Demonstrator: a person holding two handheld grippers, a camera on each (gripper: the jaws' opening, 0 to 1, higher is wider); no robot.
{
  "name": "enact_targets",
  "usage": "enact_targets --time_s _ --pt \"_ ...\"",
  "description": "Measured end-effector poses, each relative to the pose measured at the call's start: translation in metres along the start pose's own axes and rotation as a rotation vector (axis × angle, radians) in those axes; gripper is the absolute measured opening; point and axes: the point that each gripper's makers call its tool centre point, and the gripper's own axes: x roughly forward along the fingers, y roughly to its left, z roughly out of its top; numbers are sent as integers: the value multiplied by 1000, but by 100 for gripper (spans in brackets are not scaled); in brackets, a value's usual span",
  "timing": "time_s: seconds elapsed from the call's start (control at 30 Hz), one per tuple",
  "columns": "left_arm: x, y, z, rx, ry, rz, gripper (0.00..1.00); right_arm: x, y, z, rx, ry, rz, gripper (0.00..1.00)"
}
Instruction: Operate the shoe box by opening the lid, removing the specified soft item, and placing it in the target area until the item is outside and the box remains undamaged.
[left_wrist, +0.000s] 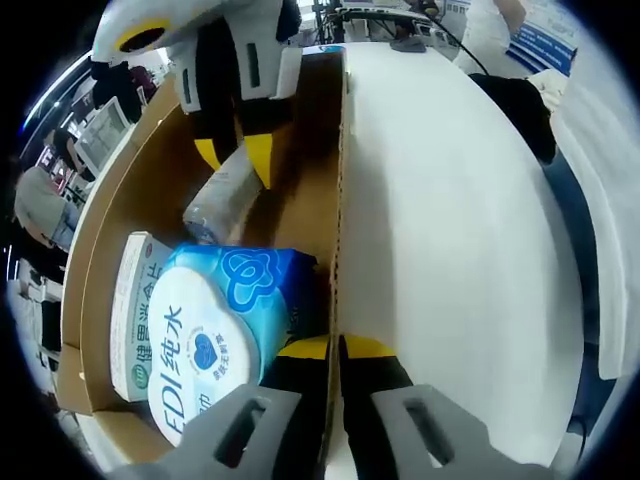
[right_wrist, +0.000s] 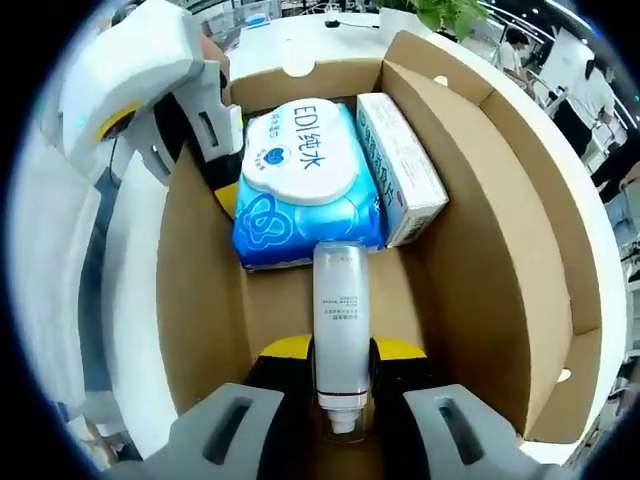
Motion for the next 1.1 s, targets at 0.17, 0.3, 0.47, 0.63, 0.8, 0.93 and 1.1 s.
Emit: enact_targets --time_s 0.17,0.3,0.47,0.63,0.8,0.93,1.1 --pt "-1 0 0 2 1 2 2 -10 0 5 11 -9 -18 19" --pt "0 0 0 4 2 3 2 -18 0 11 23 -23 -35 19" --pt "-1 0 0 17 4 6 2 -30 2 20 102 -63 -51 19" --pt "-1 2 -1 11 3 5 2 -36 3 26 117 -81 -65 19" --pt "-1 2 -1 10 3 6 2 -43 1 28 178 -107 -85 19" --pt "-1 2 -1 10 2 8 2 -51 2 31 227 -128 -112 19" --pt "-1 2 -1 17 4 5 1 -60 0 30 240 -135 -146 19"
